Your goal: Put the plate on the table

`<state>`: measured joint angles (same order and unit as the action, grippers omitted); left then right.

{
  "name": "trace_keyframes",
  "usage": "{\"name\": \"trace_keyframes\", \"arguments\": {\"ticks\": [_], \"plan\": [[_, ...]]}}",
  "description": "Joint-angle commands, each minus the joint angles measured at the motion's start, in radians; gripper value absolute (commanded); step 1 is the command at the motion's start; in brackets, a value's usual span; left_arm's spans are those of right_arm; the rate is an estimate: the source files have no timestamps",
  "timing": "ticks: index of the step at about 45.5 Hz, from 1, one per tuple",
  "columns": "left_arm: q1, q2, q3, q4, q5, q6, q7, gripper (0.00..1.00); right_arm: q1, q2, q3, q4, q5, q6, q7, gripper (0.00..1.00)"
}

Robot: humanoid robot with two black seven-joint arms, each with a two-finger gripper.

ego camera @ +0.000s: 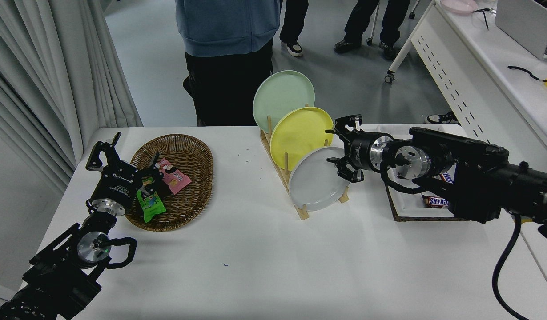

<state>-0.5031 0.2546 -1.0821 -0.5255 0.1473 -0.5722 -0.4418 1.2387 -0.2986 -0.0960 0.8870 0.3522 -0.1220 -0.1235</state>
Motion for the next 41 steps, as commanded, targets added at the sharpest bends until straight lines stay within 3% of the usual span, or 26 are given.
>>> {"name": "trace_keyframes", "arguments": {"ticks": [1,6,11,30,41], "plan": [[0.000,0.000,0.001,-0.001,0.000,0.000,0.000,1.00,-0.002,0.006,0.013,-0.002,0.002,-0.001,-0.002,0.53],[0.000,0.000,0.001,0.001,0.000,0.000,0.000,1.00,-0.002,0.007,0.016,-0.002,0.002,-0.001,-0.002,0.52],[0.000,0.000,0.001,-0.001,0.000,0.000,0.000,1.00,-0.002,0.007,0.016,-0.002,0.004,-0.001,-0.004,0.44],[0.000,0.000,0.001,0.001,0.000,0.000,0.000,1.00,-0.004,0.012,0.035,-0.002,0.004,-0.001,-0.007,0.38],[0.000,0.000,0.001,-0.001,0.000,0.000,0.000,1.00,-0.004,0.013,0.036,-0.002,0.004,-0.001,-0.039,0.27]]}}
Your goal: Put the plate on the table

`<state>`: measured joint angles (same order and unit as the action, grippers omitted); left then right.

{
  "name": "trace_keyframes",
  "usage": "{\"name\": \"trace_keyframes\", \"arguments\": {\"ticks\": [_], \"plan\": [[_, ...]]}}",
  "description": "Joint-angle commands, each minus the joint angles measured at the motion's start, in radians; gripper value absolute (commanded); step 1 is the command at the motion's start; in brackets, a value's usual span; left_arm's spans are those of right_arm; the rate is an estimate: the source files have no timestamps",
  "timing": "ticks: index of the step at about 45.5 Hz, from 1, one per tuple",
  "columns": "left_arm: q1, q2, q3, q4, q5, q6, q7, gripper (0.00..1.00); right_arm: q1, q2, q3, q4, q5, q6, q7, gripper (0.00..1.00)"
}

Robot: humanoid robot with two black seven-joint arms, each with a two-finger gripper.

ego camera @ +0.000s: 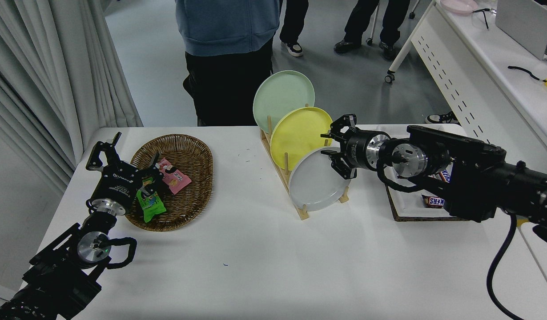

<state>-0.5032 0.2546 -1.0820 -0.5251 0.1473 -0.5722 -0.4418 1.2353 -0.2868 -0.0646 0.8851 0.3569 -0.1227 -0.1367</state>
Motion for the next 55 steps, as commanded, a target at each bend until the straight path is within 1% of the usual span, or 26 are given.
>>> {"name": "trace_keyframes", "arguments": {"ticks": [1,4,6,11,13,28,33,40,47,55], "plan": [[0.000,0.000,0.001,-0.001,0.000,0.000,0.000,1.00,0.000,0.001,0.005,0.000,-0.001,0.000,-0.026,0.27],[0.000,0.000,-0.001,0.001,0.000,0.000,0.000,1.00,0.000,0.001,0.005,0.000,-0.001,-0.002,-0.027,0.26],[0.000,0.000,0.001,0.001,0.000,0.000,0.000,1.00,0.000,0.005,0.005,0.000,-0.001,0.000,-0.027,0.23],[0.000,0.000,0.001,0.001,0.000,0.000,0.000,1.00,0.000,0.006,0.005,0.000,-0.001,-0.002,-0.029,0.23],[0.000,0.000,-0.001,-0.001,0.000,0.000,0.000,1.00,0.000,0.005,0.005,0.000,-0.001,-0.002,-0.029,0.21],[0.000,0.000,-0.001,0.001,0.000,0.000,0.000,1.00,0.000,0.005,0.005,0.000,-0.001,0.000,-0.029,0.21],[0.000,0.000,0.001,-0.001,0.000,0.000,0.000,1.00,0.000,0.005,0.005,0.000,-0.001,-0.002,-0.029,0.18],[0.000,0.000,0.001,0.001,0.000,0.000,0.000,1.00,0.000,0.005,0.006,-0.002,-0.001,0.000,-0.029,0.18],[0.000,0.000,0.001,-0.001,0.000,0.000,0.000,1.00,0.000,0.005,0.005,-0.003,-0.001,0.000,-0.029,0.14],[0.000,0.000,-0.001,0.001,0.000,0.000,0.000,1.00,0.000,0.005,0.006,-0.003,-0.003,0.001,-0.029,0.13]]}}
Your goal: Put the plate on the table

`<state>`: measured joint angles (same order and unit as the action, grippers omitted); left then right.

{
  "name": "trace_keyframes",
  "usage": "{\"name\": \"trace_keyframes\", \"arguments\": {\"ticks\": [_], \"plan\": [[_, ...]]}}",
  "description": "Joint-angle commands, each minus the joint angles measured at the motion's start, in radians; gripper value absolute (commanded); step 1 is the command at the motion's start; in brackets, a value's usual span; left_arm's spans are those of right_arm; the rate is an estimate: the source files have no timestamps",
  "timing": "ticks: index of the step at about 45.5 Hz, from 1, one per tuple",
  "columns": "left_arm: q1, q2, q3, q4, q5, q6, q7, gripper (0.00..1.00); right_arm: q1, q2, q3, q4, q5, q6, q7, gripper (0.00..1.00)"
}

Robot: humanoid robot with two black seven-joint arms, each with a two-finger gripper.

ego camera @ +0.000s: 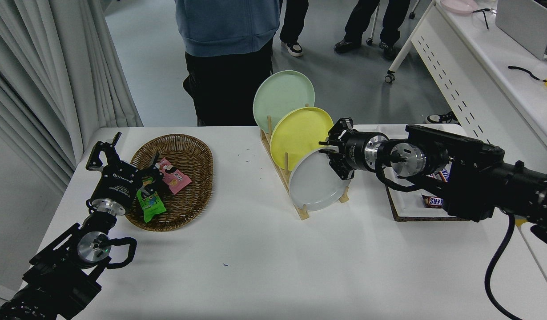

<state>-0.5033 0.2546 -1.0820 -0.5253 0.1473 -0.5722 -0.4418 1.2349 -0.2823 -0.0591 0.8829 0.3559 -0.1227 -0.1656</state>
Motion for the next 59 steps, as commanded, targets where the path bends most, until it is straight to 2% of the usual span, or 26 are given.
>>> {"name": "trace_keyframes", "arguments": {"ticks": [1,9,28,37,48,53,59], "plan": [[0.000,0.000,0.001,-0.001,0.000,0.000,0.000,1.00,0.000,0.002,0.001,-0.001,-0.002,0.002,0.000,0.13],[0.000,0.000,0.001,0.001,0.000,0.000,0.000,1.00,-0.002,0.002,0.001,-0.004,-0.002,0.002,0.001,0.11],[-0.001,0.000,-0.001,-0.001,0.000,0.000,0.000,1.00,0.000,0.005,0.002,-0.013,-0.006,0.002,0.000,0.00],[0.000,0.000,-0.001,-0.001,0.000,0.000,0.000,1.00,0.015,-0.003,0.007,-0.010,-0.005,0.005,-0.002,0.00],[0.000,0.000,0.001,0.001,0.000,0.000,0.000,1.00,0.069,-0.060,0.048,0.014,-0.003,0.014,-0.103,0.00],[0.000,0.000,0.001,-0.001,0.000,0.000,0.000,1.00,0.106,-0.081,0.062,0.036,0.005,0.005,-0.123,0.00],[-0.001,0.000,-0.001,-0.001,0.000,0.000,0.000,1.00,0.152,-0.136,0.081,0.105,0.089,-0.017,-0.135,0.00]]}}
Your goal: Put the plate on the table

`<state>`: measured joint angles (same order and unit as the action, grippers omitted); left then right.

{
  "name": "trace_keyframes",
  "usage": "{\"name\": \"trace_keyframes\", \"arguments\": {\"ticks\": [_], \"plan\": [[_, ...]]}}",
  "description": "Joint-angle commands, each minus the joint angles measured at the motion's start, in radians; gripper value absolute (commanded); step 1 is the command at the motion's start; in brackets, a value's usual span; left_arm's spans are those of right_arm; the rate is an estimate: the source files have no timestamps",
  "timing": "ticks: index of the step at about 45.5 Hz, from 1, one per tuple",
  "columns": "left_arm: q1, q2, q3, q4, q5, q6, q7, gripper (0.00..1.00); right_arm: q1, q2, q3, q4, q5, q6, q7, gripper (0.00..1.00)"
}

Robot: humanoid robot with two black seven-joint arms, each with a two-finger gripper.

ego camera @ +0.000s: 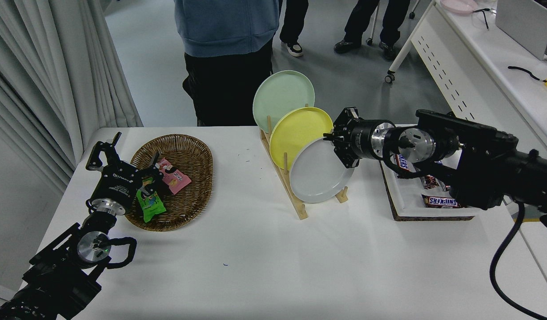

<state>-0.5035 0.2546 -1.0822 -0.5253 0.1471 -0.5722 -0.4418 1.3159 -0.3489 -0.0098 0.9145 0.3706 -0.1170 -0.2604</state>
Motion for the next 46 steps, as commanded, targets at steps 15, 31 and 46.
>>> {"name": "trace_keyframes", "arguments": {"ticks": [15,31,46], "plan": [[0.000,0.000,-0.001,-0.001,0.000,0.000,0.000,1.00,0.218,-0.173,0.085,0.241,0.246,-0.118,-0.072,0.00],[0.000,0.000,-0.001,-0.001,0.000,0.000,0.000,1.00,0.384,-0.165,0.085,0.274,0.418,-0.292,-0.085,0.00],[0.000,0.000,-0.001,0.001,0.000,0.000,0.000,1.00,0.338,-0.122,0.197,0.270,0.584,-0.380,-0.099,0.00]]}}
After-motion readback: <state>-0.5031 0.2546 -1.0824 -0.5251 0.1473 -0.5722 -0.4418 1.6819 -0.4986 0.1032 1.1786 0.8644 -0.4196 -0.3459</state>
